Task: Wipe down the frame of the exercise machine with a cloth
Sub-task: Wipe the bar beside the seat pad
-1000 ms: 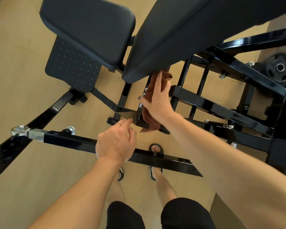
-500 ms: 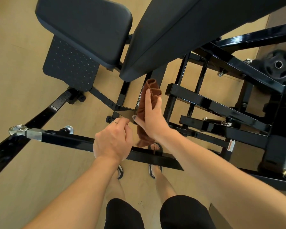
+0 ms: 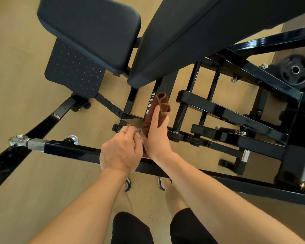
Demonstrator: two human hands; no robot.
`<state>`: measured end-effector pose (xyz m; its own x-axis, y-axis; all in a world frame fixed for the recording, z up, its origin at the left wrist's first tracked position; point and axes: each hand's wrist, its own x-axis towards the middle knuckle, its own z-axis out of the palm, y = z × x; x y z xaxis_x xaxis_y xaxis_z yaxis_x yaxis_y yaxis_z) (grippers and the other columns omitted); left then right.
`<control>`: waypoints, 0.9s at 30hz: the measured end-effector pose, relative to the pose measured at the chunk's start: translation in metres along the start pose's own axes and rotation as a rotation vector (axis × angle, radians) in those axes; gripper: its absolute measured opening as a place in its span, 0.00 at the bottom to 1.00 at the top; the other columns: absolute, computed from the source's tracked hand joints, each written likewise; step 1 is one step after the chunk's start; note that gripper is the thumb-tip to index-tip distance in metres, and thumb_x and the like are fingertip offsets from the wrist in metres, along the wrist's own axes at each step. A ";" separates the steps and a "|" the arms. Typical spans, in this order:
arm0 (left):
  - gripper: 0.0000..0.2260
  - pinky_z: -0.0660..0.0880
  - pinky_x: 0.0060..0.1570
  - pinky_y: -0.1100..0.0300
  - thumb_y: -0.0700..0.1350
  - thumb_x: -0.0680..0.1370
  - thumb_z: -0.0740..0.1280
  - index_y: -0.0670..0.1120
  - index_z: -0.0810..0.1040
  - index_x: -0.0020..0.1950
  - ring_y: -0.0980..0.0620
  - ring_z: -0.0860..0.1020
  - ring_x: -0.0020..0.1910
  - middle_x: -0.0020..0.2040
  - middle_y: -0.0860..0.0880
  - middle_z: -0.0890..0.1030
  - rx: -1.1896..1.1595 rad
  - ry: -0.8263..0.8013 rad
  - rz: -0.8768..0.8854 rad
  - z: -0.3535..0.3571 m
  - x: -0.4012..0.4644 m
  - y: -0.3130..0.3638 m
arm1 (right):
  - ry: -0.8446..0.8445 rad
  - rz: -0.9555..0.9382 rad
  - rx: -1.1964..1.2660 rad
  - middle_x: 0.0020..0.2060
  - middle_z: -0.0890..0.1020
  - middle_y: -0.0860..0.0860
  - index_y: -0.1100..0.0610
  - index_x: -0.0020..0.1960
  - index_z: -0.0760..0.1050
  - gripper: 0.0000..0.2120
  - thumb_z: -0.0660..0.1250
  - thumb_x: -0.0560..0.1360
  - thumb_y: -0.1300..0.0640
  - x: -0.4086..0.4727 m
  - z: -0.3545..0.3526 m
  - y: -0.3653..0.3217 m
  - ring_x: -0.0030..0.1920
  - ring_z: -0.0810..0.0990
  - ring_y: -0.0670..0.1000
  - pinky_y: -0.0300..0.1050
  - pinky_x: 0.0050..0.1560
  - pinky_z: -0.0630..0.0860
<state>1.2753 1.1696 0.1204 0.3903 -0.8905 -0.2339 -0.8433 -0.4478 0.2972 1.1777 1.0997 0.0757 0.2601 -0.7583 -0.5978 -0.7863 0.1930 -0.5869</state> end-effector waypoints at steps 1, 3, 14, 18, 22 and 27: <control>0.14 0.75 0.26 0.57 0.52 0.83 0.54 0.53 0.78 0.55 0.53 0.75 0.31 0.43 0.56 0.80 0.000 0.000 -0.002 0.000 0.000 0.001 | -0.029 0.013 -0.008 0.81 0.45 0.55 0.41 0.77 0.25 0.51 0.68 0.80 0.46 -0.001 0.001 0.004 0.76 0.64 0.61 0.61 0.74 0.68; 0.13 0.73 0.25 0.59 0.51 0.83 0.55 0.52 0.79 0.54 0.53 0.74 0.31 0.43 0.56 0.79 -0.001 0.012 0.003 -0.001 0.000 0.001 | -0.067 0.012 0.000 0.80 0.45 0.54 0.41 0.78 0.25 0.53 0.69 0.79 0.45 0.013 -0.011 0.005 0.75 0.66 0.62 0.61 0.73 0.67; 0.14 0.68 0.25 0.66 0.52 0.83 0.55 0.53 0.80 0.53 0.57 0.74 0.32 0.43 0.57 0.82 -0.001 0.038 0.020 0.005 -0.001 -0.001 | 0.106 0.021 0.050 0.80 0.52 0.57 0.49 0.83 0.36 0.53 0.73 0.76 0.42 0.092 -0.068 -0.025 0.76 0.64 0.63 0.58 0.73 0.69; 0.16 0.70 0.25 0.64 0.52 0.83 0.53 0.52 0.80 0.53 0.55 0.74 0.31 0.42 0.56 0.80 -0.014 0.015 0.025 0.000 -0.002 0.001 | 0.024 0.066 0.057 0.80 0.48 0.56 0.44 0.81 0.28 0.54 0.71 0.78 0.45 0.027 -0.017 -0.011 0.76 0.64 0.63 0.64 0.74 0.67; 0.15 0.74 0.26 0.60 0.52 0.84 0.53 0.52 0.79 0.52 0.54 0.75 0.31 0.42 0.55 0.79 -0.029 0.008 0.011 -0.004 -0.003 0.004 | -0.078 0.100 0.053 0.80 0.46 0.56 0.42 0.78 0.24 0.53 0.68 0.79 0.43 -0.004 0.005 0.001 0.75 0.65 0.62 0.60 0.73 0.69; 0.14 0.71 0.26 0.59 0.50 0.83 0.54 0.51 0.78 0.50 0.52 0.73 0.30 0.41 0.55 0.78 -0.025 0.026 -0.004 -0.005 -0.004 0.004 | 0.005 0.053 0.197 0.79 0.50 0.55 0.44 0.80 0.28 0.50 0.68 0.80 0.45 0.059 -0.048 -0.014 0.73 0.68 0.62 0.61 0.71 0.69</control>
<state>1.2721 1.1709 0.1273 0.4032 -0.8904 -0.2114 -0.8326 -0.4528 0.3191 1.1768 1.0224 0.0750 0.2180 -0.7471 -0.6279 -0.6735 0.3505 -0.6508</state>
